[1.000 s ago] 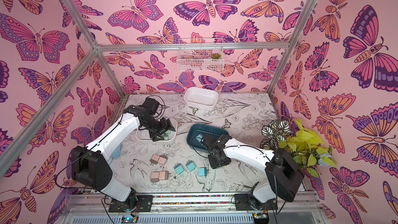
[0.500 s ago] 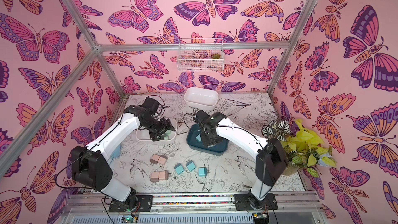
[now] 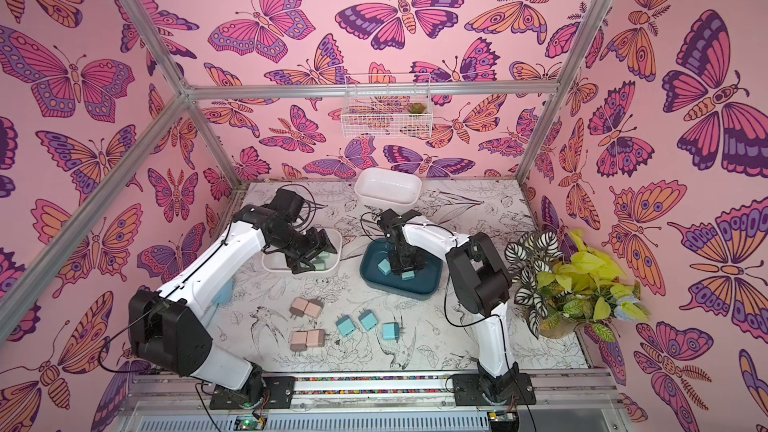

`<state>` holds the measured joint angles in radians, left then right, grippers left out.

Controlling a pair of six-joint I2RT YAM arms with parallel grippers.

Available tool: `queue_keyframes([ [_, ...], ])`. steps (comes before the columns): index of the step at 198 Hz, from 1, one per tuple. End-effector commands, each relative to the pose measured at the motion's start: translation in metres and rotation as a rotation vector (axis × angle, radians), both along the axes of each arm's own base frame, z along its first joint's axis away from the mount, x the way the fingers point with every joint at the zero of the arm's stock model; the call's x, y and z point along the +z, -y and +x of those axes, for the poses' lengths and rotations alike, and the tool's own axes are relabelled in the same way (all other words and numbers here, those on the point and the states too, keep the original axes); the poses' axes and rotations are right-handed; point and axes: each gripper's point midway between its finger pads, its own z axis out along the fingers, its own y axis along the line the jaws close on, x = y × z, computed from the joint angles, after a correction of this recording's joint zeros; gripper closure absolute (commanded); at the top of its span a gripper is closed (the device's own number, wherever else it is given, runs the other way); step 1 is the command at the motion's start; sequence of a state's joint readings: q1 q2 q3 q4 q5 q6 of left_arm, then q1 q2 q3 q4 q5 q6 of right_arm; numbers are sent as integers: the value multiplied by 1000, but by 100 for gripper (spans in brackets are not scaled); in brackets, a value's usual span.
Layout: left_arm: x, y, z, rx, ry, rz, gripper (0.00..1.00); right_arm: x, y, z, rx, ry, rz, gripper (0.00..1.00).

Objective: Place the plugs by color into the storage box
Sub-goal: Place the plug in the storage box, then pick up the plug from the center of the board.

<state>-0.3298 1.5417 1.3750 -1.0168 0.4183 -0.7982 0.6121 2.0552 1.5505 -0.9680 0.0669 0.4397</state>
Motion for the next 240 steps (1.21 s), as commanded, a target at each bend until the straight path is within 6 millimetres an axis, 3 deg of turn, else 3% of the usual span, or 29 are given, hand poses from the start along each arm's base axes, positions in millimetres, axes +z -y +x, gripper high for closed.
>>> queue_keyframes([
  [1,-1,-3,-5,7,-1,17,18,7,2,5,18,22,-29,29],
  [20,-1,-3,-5,9,1,18,18,29,12,6,1,86,-44,22],
  [46,-2,-3,-4,7,-1,18,18,81,16,-7,1,190,24,21],
  [62,-4,-3,-4,8,-6,20,18,105,7,-33,79,211,91,21],
  [78,-6,-2,-2,6,-12,22,18,111,2,-67,174,202,92,21],
  [115,-9,1,0,-6,-22,15,18,91,-6,-142,401,134,98,22],
  [139,-12,1,-2,-6,-33,16,18,71,-3,-165,469,88,97,21],
  [160,-15,0,-4,-5,-41,16,18,58,-4,-174,539,42,43,21],
  [190,-21,-5,-13,45,-54,1,20,38,-22,-179,648,13,-5,22],
  [240,-21,-30,-23,124,-47,-30,20,2,-42,-180,713,-36,-4,22],
])
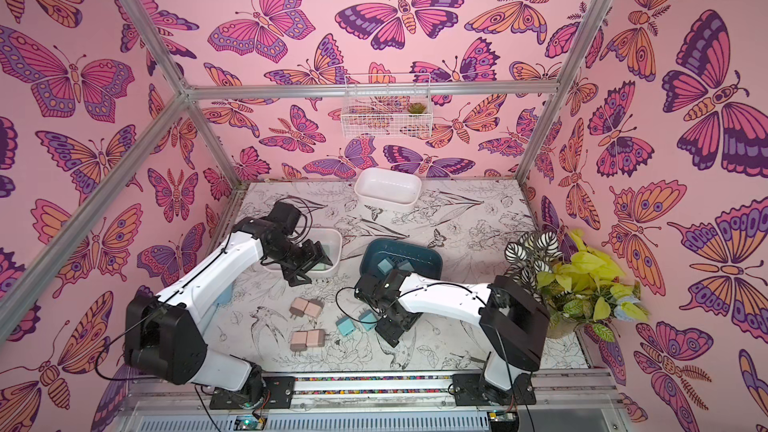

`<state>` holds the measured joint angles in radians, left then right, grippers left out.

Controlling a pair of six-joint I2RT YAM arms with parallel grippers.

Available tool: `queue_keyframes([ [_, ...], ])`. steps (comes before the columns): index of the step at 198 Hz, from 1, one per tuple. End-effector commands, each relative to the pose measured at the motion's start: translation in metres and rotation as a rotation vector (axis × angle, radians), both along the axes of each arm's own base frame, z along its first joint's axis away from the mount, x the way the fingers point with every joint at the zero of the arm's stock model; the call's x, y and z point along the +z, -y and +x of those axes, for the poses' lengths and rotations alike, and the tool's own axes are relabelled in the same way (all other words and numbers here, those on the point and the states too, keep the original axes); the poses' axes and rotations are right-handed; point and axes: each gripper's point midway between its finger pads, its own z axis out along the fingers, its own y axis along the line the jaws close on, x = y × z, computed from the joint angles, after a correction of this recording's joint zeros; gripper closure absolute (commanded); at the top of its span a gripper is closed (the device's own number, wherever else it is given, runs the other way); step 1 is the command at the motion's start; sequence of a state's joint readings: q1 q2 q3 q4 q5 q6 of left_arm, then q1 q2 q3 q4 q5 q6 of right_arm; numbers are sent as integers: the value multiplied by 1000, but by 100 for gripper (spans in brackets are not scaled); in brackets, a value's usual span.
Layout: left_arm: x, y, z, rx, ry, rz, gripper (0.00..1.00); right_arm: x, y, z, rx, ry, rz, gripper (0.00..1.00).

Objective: Place the plugs by color into the storage box
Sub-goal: Pick up the plug from the center of the board.

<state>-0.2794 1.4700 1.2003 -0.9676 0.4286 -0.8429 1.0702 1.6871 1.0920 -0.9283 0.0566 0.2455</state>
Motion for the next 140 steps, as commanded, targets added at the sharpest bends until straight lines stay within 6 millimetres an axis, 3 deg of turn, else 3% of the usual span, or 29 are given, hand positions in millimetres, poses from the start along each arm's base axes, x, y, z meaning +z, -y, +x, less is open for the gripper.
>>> queue_keyframes([
  [1,9,-9,-1,40,28,-29,20,-5,-18,4,61,4,39,22],
  [74,12,-12,1,49,35,-47,20,-29,-30,16,91,24,16,28],
  [140,12,-11,2,42,37,-48,20,-35,-34,10,67,-3,47,47],
])
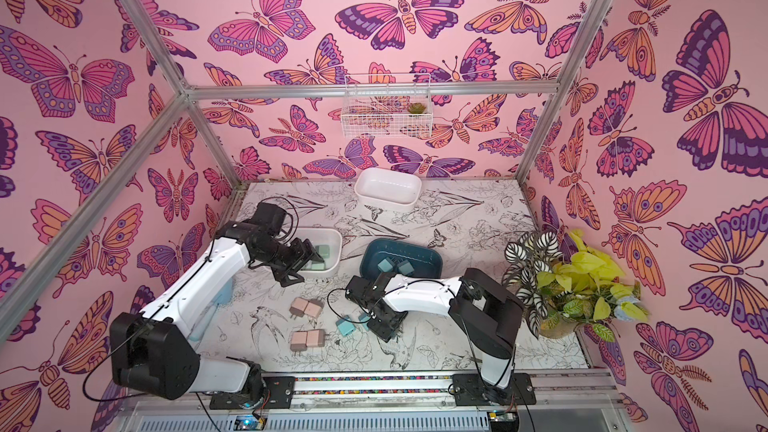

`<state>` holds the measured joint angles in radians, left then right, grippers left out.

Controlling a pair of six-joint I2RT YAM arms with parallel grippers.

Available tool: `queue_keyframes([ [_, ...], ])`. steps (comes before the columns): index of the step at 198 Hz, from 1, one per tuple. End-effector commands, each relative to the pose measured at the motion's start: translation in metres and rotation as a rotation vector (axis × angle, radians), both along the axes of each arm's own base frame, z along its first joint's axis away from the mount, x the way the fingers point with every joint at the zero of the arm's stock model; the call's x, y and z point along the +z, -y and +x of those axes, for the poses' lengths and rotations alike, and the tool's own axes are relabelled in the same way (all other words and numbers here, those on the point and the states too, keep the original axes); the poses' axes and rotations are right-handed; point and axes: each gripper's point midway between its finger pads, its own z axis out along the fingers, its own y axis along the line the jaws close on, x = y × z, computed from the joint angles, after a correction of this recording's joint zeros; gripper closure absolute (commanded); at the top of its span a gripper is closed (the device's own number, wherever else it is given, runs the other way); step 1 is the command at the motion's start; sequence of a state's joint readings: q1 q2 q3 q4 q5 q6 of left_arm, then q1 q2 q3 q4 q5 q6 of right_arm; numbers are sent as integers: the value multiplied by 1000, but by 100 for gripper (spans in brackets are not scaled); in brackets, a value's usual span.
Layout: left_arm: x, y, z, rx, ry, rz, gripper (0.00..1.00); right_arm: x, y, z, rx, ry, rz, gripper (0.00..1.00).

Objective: Place the plugs by color into the storage box
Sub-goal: Pick up the plug from the center of the board.

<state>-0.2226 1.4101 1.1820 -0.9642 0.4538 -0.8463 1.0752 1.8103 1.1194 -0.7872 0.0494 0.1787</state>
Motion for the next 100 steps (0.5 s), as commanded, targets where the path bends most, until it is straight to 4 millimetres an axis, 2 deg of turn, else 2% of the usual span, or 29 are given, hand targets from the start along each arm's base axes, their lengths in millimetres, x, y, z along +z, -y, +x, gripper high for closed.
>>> queue_keyframes([
  [1,-1,2,1,-11,2,-13,20,-7,-2,-4,-5,-18,6,47],
  [43,-3,3,2,-17,-5,-13,20,-11,4,-14,-38,-46,22,53],
  [69,-3,3,3,-20,-6,-14,20,-7,5,-16,-41,-48,32,57],
  [100,-3,4,3,-25,-4,-15,20,3,6,-15,-46,-40,35,57],
])
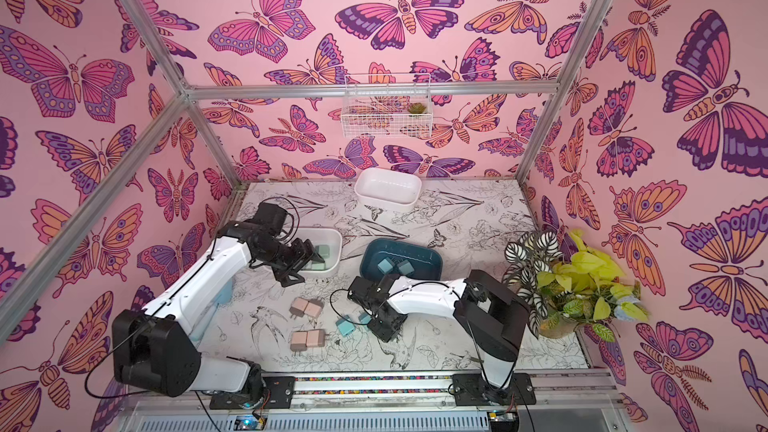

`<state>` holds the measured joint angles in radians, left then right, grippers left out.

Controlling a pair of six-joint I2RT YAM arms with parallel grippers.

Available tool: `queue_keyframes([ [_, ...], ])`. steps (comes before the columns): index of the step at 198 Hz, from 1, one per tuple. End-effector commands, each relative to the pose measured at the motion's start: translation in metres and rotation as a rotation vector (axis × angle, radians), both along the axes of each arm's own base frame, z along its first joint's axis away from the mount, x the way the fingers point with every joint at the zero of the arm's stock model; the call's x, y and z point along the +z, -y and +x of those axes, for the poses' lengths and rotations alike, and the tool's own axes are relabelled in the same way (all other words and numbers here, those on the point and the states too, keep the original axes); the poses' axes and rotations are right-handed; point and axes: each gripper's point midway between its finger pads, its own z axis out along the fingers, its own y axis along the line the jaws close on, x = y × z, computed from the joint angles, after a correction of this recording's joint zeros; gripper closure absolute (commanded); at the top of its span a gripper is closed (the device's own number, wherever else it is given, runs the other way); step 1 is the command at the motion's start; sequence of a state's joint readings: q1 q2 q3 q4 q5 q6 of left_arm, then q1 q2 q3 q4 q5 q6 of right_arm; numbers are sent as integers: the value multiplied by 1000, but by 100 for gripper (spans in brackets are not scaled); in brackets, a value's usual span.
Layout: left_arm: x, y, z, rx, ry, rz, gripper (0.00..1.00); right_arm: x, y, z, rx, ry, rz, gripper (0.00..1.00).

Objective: Place the plugs by color into the storage box
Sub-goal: Pick up the plug from the center of the board, then place the plug in the storage box.

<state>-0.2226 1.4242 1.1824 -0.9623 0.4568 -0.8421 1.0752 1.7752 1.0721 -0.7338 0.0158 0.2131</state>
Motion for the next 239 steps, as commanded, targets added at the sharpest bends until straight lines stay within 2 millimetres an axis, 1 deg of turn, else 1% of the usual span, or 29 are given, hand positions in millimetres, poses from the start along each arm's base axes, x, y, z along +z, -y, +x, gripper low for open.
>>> queue_keyframes([
  [1,1,3,3,-20,6,-17,20,4,8,-10,-13,-31,-19,57],
  [20,1,3,3,-21,7,-17,20,14,10,-10,-16,-20,-11,57],
  [39,1,3,2,-25,7,-17,20,29,12,-9,-20,-8,-7,56],
  [86,-1,4,2,-28,0,-19,20,83,12,1,-19,63,17,55],
  [111,-2,4,2,-32,1,-18,20,100,19,15,-36,92,-3,54],
  [124,-1,4,1,-35,3,-17,20,106,23,27,-64,97,7,54],
  [135,-2,3,1,-34,0,-18,20,107,28,40,-91,99,14,53],
  [158,-2,2,-2,-35,3,-17,20,106,45,75,-172,95,16,53],
  [180,-2,1,-3,-34,4,-20,20,96,63,108,-266,68,23,53],
  [195,-2,2,-3,-37,6,-25,20,87,72,127,-307,56,16,53],
  [215,0,1,-5,-37,10,-27,20,71,78,141,-323,31,-5,53],
  [239,0,0,-6,-37,9,-26,20,54,77,143,-311,-6,-21,54],
])
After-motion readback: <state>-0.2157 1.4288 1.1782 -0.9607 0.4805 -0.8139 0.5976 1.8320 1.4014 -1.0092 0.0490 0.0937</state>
